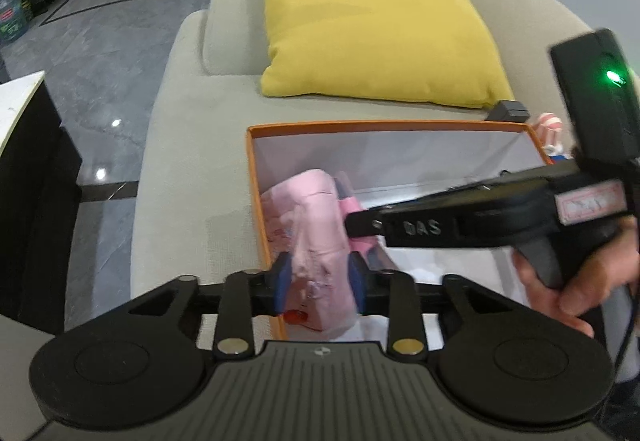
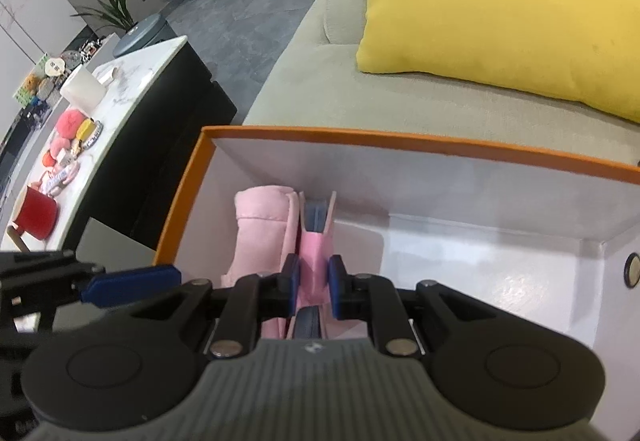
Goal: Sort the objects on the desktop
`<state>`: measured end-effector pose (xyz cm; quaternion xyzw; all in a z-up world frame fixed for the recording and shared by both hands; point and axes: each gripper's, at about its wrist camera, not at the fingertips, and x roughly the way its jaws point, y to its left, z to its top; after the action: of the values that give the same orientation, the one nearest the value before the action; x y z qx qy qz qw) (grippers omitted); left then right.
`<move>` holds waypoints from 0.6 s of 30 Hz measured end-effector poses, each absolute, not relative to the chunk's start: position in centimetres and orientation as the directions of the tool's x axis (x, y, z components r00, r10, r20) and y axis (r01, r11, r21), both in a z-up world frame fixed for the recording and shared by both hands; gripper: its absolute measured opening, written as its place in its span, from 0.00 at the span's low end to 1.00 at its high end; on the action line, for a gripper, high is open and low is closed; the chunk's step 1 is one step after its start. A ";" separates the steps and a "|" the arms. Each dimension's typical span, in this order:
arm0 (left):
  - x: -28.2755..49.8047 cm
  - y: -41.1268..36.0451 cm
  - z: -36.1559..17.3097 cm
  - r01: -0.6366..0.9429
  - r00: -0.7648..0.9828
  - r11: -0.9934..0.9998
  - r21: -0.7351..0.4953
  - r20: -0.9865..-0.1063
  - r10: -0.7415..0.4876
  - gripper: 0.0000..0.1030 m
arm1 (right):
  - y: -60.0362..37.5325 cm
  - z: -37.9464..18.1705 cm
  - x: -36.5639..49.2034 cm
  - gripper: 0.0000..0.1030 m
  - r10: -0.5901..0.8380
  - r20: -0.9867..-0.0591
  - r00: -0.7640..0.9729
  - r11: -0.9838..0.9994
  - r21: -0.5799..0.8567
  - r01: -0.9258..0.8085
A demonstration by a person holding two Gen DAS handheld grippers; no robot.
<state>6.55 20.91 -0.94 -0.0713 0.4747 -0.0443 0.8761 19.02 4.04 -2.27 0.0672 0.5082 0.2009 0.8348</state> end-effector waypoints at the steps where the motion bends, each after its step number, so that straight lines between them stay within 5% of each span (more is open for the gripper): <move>1: 6.4 20.7 -0.8 0.024 0.550 0.985 -0.169 -0.821 -0.155 0.50 | 4.1 -2.1 18.8 0.15 0.403 -0.819 0.408 0.910 0.309 -0.277; 3: 6.0 20.0 -0.6 0.054 0.557 0.988 -0.146 -0.816 -0.151 0.61 | 4.6 -2.0 18.7 0.15 0.410 -0.817 0.406 0.904 0.307 -0.297; 8: 6.0 17.7 -1.5 0.124 0.553 0.992 -0.012 -0.830 -0.079 0.64 | 5.2 -1.7 18.6 0.12 0.465 -0.808 0.363 0.866 0.329 -0.376; 10: 6.3 17.5 -2.3 0.124 0.534 0.992 0.004 -0.843 -0.064 0.59 | 5.2 -1.7 18.7 0.12 0.469 -0.806 0.360 0.862 0.329 -0.385; 12: 6.6 17.0 -3.1 0.130 0.531 0.989 0.070 -0.847 -0.010 0.39 | 5.0 -1.7 18.9 0.14 0.481 -0.802 0.354 0.855 0.339 -0.393; 18: 7.7 16.4 -3.5 0.138 0.578 0.970 0.200 -0.812 0.085 0.27 | 4.8 -2.0 19.6 0.17 0.499 -0.791 0.355 0.848 0.360 -0.390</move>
<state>7.74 16.41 -3.49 0.1212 0.4593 -0.0150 0.8799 19.60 4.84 -1.99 0.0546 0.4994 0.2707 0.8212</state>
